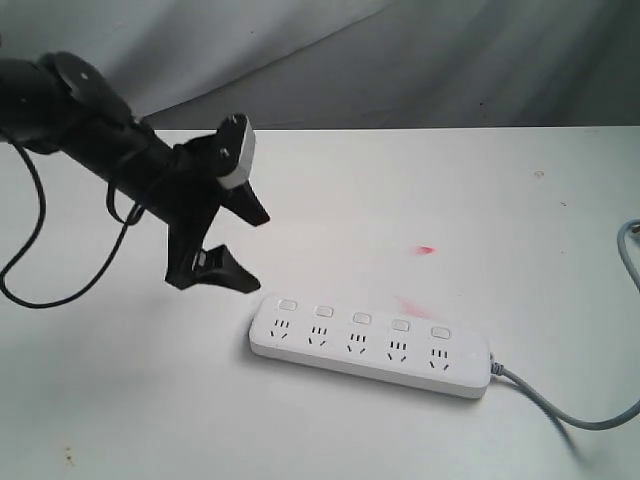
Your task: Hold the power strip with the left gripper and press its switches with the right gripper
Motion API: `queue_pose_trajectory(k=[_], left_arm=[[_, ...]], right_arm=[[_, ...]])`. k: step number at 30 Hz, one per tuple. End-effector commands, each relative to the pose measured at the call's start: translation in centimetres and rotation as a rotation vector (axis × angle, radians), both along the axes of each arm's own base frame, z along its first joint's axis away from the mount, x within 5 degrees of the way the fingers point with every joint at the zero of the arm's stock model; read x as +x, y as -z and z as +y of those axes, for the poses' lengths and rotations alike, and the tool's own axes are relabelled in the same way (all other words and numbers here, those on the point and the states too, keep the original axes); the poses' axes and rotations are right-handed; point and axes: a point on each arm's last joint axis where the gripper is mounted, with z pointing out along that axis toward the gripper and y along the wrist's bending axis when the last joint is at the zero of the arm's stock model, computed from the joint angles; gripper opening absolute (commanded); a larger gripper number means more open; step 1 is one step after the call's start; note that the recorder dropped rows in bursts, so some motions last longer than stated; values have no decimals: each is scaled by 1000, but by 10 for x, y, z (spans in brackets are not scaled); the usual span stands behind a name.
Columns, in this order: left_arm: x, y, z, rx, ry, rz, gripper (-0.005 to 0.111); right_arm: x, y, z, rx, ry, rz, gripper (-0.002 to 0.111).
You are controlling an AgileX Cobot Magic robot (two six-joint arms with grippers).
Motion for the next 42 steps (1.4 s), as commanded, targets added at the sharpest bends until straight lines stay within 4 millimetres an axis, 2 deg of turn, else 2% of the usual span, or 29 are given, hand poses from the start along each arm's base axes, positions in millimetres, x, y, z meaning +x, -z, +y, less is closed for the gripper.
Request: queue_pose_trajectory(k=[1, 7, 9, 15, 21, 27, 30, 37, 39, 42], left_arm=[[-12, -55, 1, -40, -92, -102, 62], [-37, -118, 6, -87, -153, -238, 10], [-48, -138, 8, -104, -160, -289, 0], [-83, -187, 14, -248, -401, -214, 0], [-119, -231, 21, -518, -755, -23, 0], [-144, -256, 47, -771, -1108, 244, 0], [-151, -262, 66, -848, -1234, 290, 0], [-157, -283, 103, -984, -1360, 26, 0], [-161, -293, 114, -1005, -1380, -156, 0], [-168, -312, 128, -947, -1364, -554, 0]], right_arm=[[0, 0, 0, -2, 4, -9, 0], [0, 0, 0, -2, 4, -9, 0], [0, 0, 0, -2, 4, -9, 0], [0, 0, 0, -2, 4, -9, 0], [0, 0, 0, -2, 4, -9, 0], [0, 0, 0, -2, 4, -9, 0], [0, 0, 0, -2, 4, -9, 0], [0, 0, 0, -2, 4, -9, 0], [0, 0, 0, -2, 4, -9, 0], [0, 0, 0, -2, 4, -9, 0]])
